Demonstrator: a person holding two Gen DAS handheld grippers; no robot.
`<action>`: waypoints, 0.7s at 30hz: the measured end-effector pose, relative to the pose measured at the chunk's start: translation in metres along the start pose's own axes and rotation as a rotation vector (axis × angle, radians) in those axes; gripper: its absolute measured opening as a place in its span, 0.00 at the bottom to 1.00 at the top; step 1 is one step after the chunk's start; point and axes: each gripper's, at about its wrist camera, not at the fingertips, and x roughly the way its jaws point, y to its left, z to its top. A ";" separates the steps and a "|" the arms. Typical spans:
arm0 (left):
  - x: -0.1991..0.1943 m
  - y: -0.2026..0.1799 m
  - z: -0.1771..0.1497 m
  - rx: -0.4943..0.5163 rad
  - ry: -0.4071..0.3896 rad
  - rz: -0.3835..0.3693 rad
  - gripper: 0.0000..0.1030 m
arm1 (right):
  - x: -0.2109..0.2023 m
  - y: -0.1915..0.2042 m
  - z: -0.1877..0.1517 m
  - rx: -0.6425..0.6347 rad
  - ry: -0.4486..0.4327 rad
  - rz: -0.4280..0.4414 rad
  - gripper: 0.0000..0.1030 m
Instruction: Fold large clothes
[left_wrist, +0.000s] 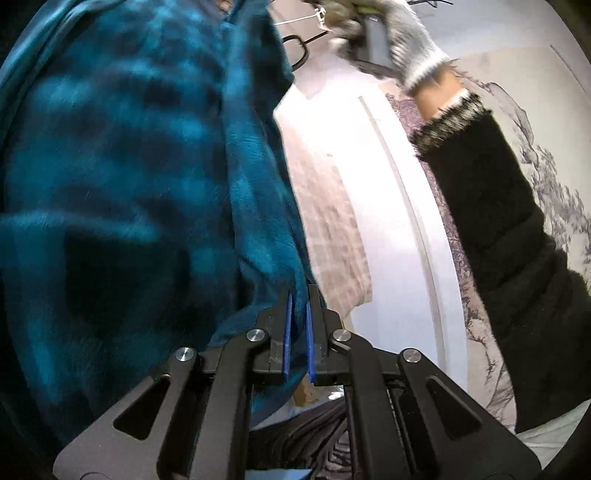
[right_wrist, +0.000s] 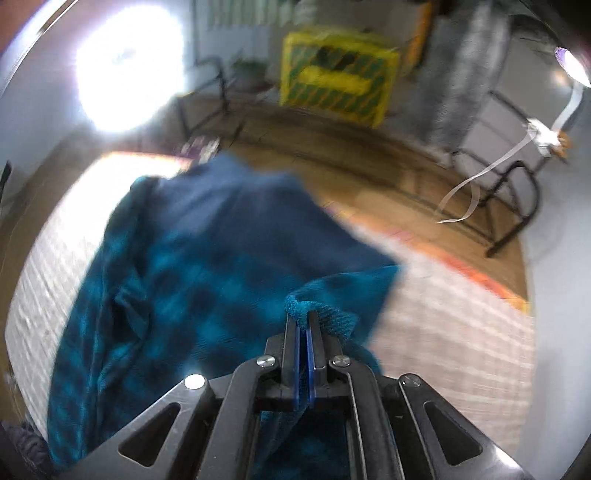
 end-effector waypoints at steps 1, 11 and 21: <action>-0.001 0.001 0.000 -0.001 0.000 0.007 0.04 | 0.015 0.006 -0.002 -0.004 0.020 0.020 0.00; -0.013 0.017 -0.007 -0.007 0.013 0.141 0.05 | -0.013 -0.006 -0.033 0.099 -0.066 0.135 0.37; -0.055 0.021 -0.009 0.006 -0.029 0.137 0.42 | -0.145 -0.055 -0.174 0.320 -0.213 0.228 0.51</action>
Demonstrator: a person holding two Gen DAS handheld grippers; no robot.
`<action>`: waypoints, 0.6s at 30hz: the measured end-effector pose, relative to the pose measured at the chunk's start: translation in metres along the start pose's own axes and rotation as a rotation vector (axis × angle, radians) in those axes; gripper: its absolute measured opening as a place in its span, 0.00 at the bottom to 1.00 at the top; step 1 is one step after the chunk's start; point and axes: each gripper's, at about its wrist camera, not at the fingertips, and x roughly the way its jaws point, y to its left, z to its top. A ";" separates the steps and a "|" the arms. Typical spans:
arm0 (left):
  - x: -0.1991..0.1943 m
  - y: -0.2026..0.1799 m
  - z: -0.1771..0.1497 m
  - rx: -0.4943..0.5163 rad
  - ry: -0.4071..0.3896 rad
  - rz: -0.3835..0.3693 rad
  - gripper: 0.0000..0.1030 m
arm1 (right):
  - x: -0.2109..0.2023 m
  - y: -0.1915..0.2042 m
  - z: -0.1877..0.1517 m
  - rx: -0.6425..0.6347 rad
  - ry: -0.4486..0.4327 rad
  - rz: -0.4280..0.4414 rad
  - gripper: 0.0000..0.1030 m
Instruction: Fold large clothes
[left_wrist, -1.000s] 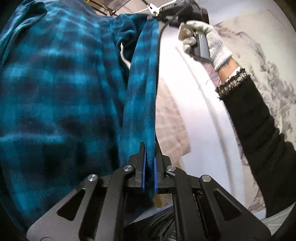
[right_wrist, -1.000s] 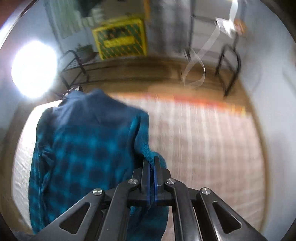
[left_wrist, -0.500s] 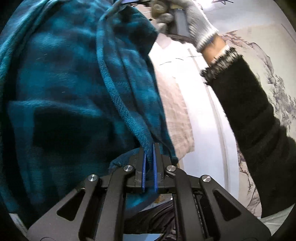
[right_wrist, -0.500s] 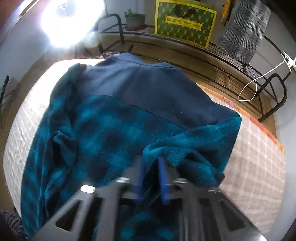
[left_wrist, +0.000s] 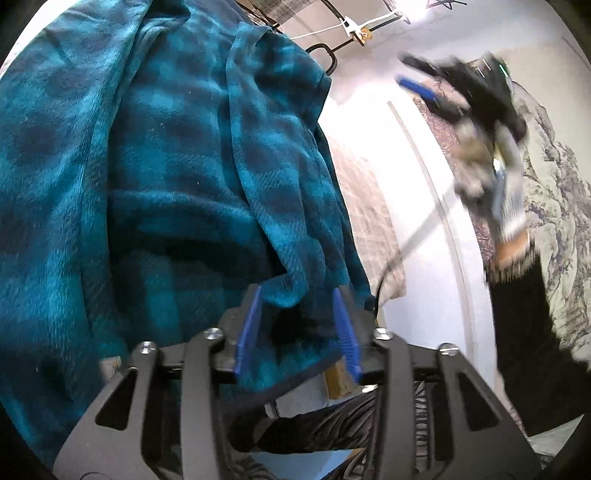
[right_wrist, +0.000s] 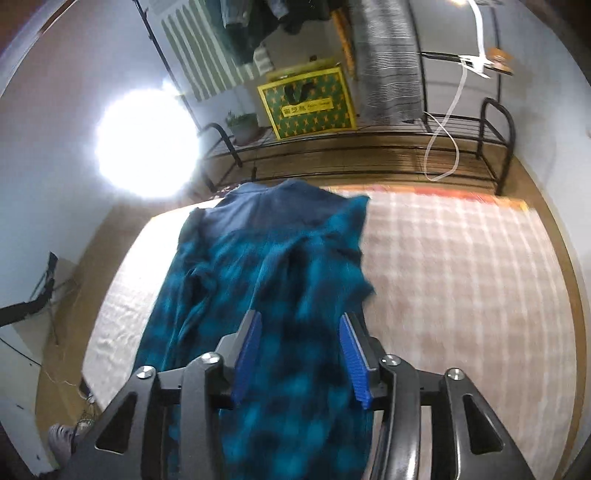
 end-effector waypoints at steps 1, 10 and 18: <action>0.001 0.002 -0.002 -0.006 0.004 0.005 0.42 | -0.011 -0.001 -0.015 0.013 -0.005 0.006 0.56; 0.011 0.013 0.002 -0.098 0.014 -0.060 0.42 | -0.002 -0.022 -0.170 0.191 0.139 0.124 0.57; 0.025 0.005 -0.017 -0.014 0.116 0.005 0.38 | 0.029 -0.011 -0.259 0.152 0.349 0.079 0.43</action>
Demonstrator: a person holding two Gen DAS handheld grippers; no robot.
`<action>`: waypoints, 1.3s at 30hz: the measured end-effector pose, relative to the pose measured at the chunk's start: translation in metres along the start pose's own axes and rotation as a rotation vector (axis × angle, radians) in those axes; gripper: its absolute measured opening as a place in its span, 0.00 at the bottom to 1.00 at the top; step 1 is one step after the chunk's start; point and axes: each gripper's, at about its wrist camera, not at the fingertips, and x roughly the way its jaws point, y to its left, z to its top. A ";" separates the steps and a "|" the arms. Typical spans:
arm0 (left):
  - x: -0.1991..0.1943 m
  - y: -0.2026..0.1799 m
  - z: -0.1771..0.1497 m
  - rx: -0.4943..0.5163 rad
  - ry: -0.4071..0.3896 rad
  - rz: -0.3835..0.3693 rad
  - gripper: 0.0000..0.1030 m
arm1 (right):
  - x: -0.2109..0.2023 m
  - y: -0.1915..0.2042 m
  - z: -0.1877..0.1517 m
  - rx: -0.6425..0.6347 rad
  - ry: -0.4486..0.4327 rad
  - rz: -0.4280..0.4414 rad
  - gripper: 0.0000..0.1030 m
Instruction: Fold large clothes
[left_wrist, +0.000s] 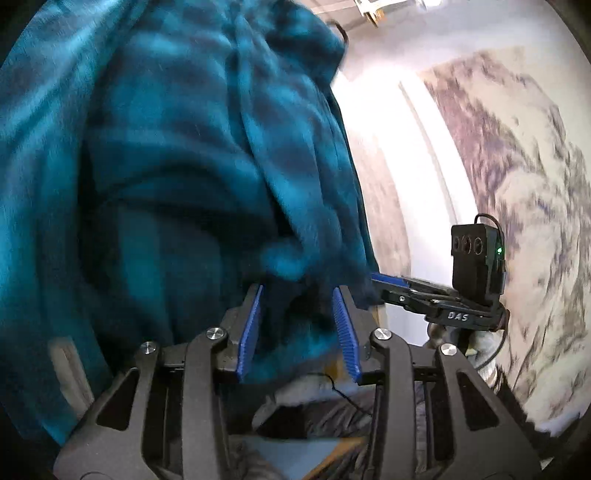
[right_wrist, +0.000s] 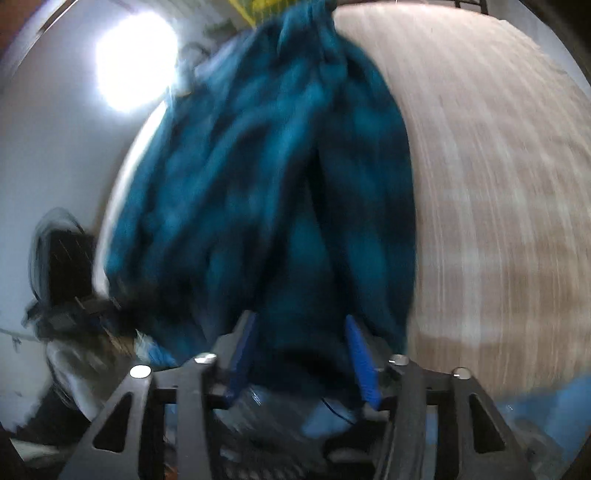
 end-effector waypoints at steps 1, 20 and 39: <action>0.000 -0.003 -0.008 0.030 0.017 0.016 0.38 | -0.005 -0.001 -0.015 -0.011 -0.003 0.004 0.42; -0.028 -0.022 -0.023 0.126 -0.022 0.142 0.38 | -0.010 0.029 -0.063 -0.698 -0.011 -0.245 0.40; 0.016 -0.015 0.016 0.120 -0.057 0.176 0.33 | -0.070 0.003 -0.044 -0.398 -0.146 -0.020 0.47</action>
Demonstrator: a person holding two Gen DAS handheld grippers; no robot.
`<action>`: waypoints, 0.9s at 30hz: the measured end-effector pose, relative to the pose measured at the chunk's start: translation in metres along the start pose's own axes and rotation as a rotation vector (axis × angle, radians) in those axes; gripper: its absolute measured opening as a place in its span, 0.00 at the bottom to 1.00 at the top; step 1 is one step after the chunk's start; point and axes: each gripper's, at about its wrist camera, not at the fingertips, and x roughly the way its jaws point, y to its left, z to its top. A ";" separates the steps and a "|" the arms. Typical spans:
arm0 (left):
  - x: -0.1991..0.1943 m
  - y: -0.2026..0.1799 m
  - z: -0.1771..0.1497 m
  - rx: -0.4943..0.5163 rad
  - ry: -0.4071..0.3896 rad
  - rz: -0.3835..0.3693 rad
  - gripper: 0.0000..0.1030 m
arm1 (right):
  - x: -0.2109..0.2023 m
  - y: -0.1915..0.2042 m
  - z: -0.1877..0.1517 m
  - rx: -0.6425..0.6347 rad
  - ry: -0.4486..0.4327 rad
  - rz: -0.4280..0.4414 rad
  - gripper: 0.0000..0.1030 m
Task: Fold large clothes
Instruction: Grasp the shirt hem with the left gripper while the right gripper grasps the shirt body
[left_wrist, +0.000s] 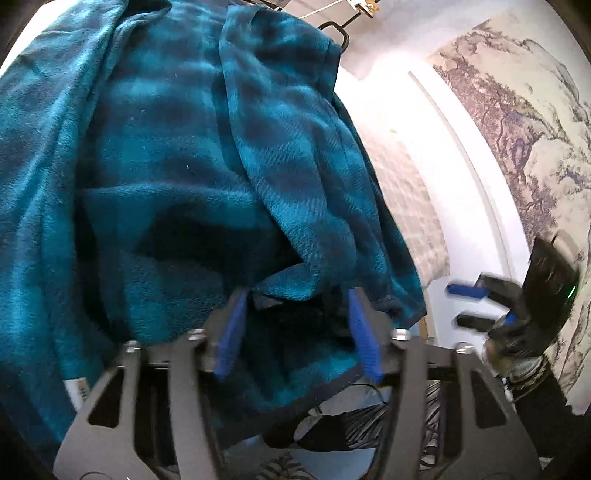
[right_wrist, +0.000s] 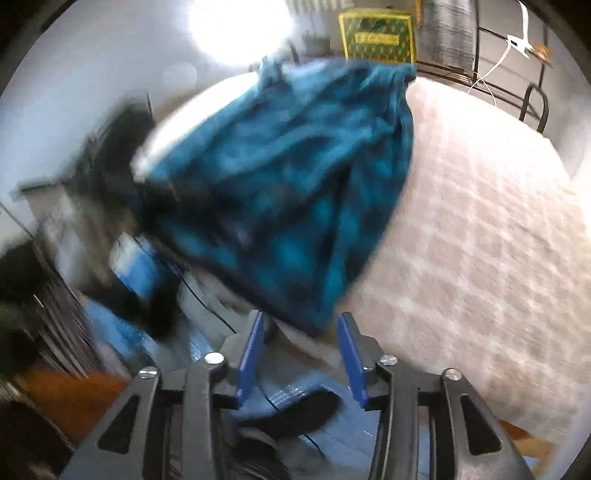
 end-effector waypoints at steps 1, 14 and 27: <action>0.001 0.000 0.000 0.002 0.010 -0.010 0.26 | 0.003 0.000 0.007 0.028 -0.016 0.025 0.49; -0.027 0.038 -0.026 -0.306 -0.005 -0.366 0.12 | 0.105 -0.025 0.060 0.403 -0.020 0.351 0.49; -0.012 0.006 -0.038 -0.244 0.022 -0.372 0.12 | 0.071 -0.016 0.084 0.361 -0.047 0.291 0.03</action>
